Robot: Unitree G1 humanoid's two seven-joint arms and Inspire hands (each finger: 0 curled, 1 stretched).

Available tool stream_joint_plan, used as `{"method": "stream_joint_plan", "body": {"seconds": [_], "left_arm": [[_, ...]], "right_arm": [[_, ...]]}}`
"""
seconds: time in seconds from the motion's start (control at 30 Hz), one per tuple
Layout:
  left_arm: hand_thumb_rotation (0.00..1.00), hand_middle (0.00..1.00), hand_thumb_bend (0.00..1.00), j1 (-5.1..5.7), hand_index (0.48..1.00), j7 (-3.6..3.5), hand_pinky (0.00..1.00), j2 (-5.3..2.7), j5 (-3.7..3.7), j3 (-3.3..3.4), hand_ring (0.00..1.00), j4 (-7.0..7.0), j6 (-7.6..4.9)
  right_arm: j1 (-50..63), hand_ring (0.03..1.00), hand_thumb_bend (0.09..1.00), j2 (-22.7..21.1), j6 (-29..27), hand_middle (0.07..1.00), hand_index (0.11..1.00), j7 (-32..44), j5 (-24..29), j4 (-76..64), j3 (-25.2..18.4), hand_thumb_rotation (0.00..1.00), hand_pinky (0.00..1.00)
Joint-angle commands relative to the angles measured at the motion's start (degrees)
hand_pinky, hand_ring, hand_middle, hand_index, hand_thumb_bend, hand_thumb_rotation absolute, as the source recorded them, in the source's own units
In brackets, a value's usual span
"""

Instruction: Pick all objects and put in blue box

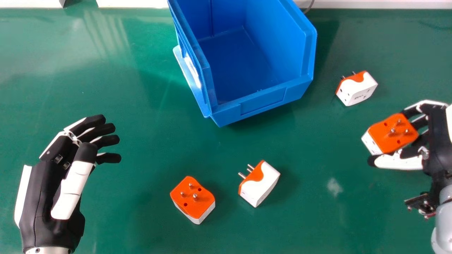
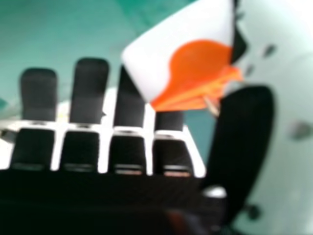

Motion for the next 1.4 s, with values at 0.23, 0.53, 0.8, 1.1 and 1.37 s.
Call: {"method": "stream_joint_plan", "body": {"seconds": [0.23,0.53,0.8,1.1,1.37], "left_arm": [[0.64,0.70,0.99,-1.20,0.694,-1.42,0.56,0.69,-0.47,0.31,0.68,1.35,-2.15],[0.66,0.72,0.98,-1.52,0.712,0.17,0.58,-0.14,1.40,0.00,0.70,0.92,-2.53],[0.68,0.72,0.98,-1.59,0.712,1.46,0.58,-0.37,1.67,-0.58,0.70,0.36,-2.33],[0.68,0.72,0.97,-1.47,0.713,1.59,0.57,-0.24,2.05,-0.50,0.70,0.38,-2.66],[0.68,0.72,0.97,-1.12,0.710,1.46,0.57,-0.26,2.20,-0.56,0.70,0.27,-2.88]], "right_arm": [[3.8,0.431,0.494,2.0,-4.6,0.526,0.508,2.4,-6.6,-12.3,2.8,0.00,0.31],[0.0,0.430,0.493,4.5,-10.0,0.535,0.498,4.8,-10.2,-11.8,6.9,0.00,0.31],[-8.7,0.431,0.491,5.7,-17.4,0.546,0.499,3.9,-9.5,-3.7,8.5,0.00,0.30],[-20.5,0.437,0.489,8.1,-20.6,0.557,0.502,4.3,-8.9,6.2,9.6,0.00,0.31],[-31.2,0.439,0.489,9.6,-22.6,0.560,0.509,3.3,-8.4,16.8,10.3,0.00,0.31]]}}
